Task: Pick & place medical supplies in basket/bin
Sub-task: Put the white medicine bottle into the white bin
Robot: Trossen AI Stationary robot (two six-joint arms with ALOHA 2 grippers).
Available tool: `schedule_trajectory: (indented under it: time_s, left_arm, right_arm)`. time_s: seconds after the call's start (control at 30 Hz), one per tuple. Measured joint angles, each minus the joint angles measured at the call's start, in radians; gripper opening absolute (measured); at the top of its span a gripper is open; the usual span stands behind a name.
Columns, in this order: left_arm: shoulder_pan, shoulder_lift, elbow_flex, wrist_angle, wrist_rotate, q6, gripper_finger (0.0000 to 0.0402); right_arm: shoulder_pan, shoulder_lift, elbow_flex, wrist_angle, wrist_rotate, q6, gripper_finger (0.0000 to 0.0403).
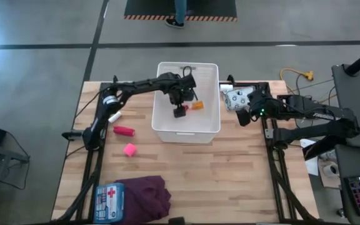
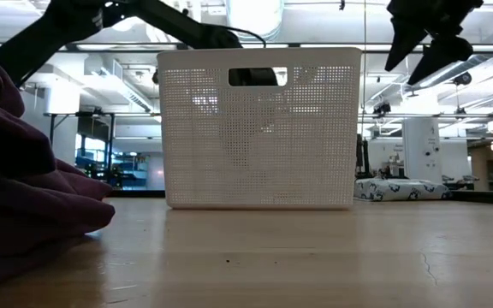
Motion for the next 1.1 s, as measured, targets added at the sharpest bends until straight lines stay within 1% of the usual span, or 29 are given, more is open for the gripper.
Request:
schedule_trajectory:
  time_s: [0.1, 0.17, 0.33, 0.4, 0.5, 0.53, 0.63, 0.73, 0.87, 1.0, 1.1]
  left_arm:
    - [-0.01, -0.023, -0.006, -0.01, 0.001, 0.0, 0.0293]
    - [-0.021, -0.081, 0.004, -0.011, 0.006, -0.007, 0.0294]
    - [-0.043, -0.306, 0.009, 0.066, 0.008, -0.04, 0.0295]
    - [-0.047, -0.394, -0.011, 0.099, 0.008, -0.074, 0.0296]
    - [-0.046, -0.522, -0.053, 0.159, 0.008, -0.158, 0.0296]
    - [-0.046, -0.565, -0.076, 0.186, 0.008, -0.185, 0.0296]
    - [-0.046, -0.68, -0.17, 0.269, 0.007, -0.257, 0.0296]
    - [-0.046, -0.782, -0.299, 0.36, 0.007, -0.338, 0.0296]
    - [-0.046, -0.918, -0.471, 0.487, 0.008, -0.455, 0.0296]
    - [-0.046, -1.018, -0.616, 0.604, 0.007, -0.541, 0.0296]
    - [-0.046, -1.071, -0.684, 0.681, 0.007, -0.576, 0.0296]
  right_arm:
    - [-0.006, 0.021, 0.0, 0.001, -0.017, -0.047, 0.0359]
    - [-0.041, 0.054, 0.003, 0.008, -0.019, -0.098, 0.0359]
    - [-0.245, 0.186, 0.078, 0.028, -0.035, -0.352, 0.0359]
    - [-0.338, 0.262, 0.124, 0.057, -0.09, -0.474, 0.0359]
    - [-0.476, 0.396, 0.208, 0.095, -0.209, -0.646, 0.0359]
    - [-0.517, 0.443, 0.235, 0.095, -0.227, -0.697, 0.0359]
    - [-0.611, 0.59, 0.319, 0.077, -0.232, -0.833, 0.0359]
    - [-0.651, 0.718, 0.425, 0.063, -0.233, -0.936, 0.0359]
    - [-0.674, 0.886, 0.533, -0.017, -0.222, -1.037, 0.0359]
    - [-0.697, 0.969, 0.575, -0.017, -0.221, -1.071, 0.0359]
    - [-0.718, 1.0, 0.581, 0.019, -0.237, -1.114, 0.0359]
